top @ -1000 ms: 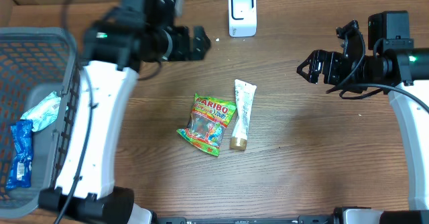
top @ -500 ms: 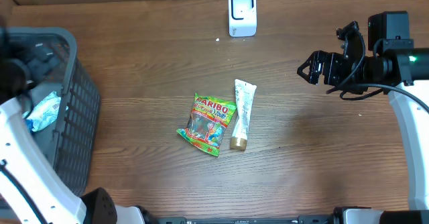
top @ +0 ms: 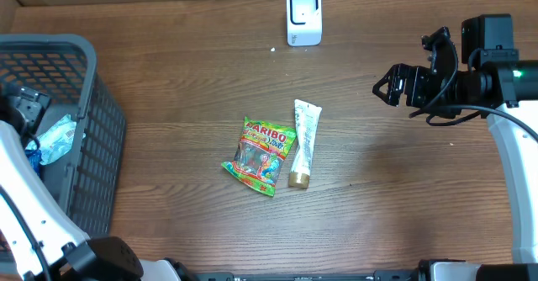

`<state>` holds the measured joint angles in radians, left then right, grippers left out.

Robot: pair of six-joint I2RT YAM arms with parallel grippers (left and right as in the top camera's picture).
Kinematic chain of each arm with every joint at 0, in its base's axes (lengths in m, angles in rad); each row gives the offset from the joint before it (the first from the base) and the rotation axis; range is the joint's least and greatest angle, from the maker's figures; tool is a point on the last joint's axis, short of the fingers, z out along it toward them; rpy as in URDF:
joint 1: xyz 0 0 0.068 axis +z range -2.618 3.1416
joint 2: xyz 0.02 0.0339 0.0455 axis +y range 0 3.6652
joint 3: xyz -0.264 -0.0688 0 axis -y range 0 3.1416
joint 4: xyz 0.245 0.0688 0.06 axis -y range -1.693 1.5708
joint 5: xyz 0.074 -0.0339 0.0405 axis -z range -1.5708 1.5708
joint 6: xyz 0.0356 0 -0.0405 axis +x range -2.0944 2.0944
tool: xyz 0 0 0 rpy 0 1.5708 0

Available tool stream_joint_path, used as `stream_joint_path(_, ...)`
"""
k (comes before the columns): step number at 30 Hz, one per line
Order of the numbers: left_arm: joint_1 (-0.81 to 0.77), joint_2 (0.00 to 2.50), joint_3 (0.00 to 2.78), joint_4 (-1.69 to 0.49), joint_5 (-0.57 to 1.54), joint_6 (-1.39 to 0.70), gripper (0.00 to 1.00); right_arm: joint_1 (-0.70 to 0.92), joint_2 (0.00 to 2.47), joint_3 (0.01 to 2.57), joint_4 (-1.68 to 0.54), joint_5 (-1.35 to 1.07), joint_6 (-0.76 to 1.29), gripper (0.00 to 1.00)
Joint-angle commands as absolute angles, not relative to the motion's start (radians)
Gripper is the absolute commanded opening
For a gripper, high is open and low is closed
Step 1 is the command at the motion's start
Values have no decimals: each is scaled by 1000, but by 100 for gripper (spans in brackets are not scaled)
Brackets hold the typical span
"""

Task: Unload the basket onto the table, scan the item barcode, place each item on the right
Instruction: 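Reach into the basket and grasp the teal wipes pack with left gripper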

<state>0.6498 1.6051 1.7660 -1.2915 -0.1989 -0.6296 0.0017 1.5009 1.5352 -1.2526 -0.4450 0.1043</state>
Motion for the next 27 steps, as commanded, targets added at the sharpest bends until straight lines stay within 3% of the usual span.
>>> stream_joint_path(1,654,1599,1605,-1172,-213,-650,100,7,1495,1557,-1255,-446,104,100)
stream_joint_path(6,654,1599,1392,-884,-213,-469,100,7,1495,1557,-1260,-446,104,100)
stream_joint_path(15,654,1673,1263,-538,-205,-175,99,6,1495,1557,-1263,-445,104,100)
stream_joint_path(16,654,1699,1263,-497,-206,-118,92,7,1495,1557,-1263,-445,104,100)
stream_joint_path(18,654,1744,1263,-435,-206,-12,88,7,1495,1557,-1263,-445,104,100)
stream_joint_path(23,654,1833,1263,-403,-207,286,84,7,1495,1557,-1264,-445,104,100)
stream_joint_path(27,654,1882,1263,-386,-213,322,85,7,1495,1557,-1258,-445,104,100)
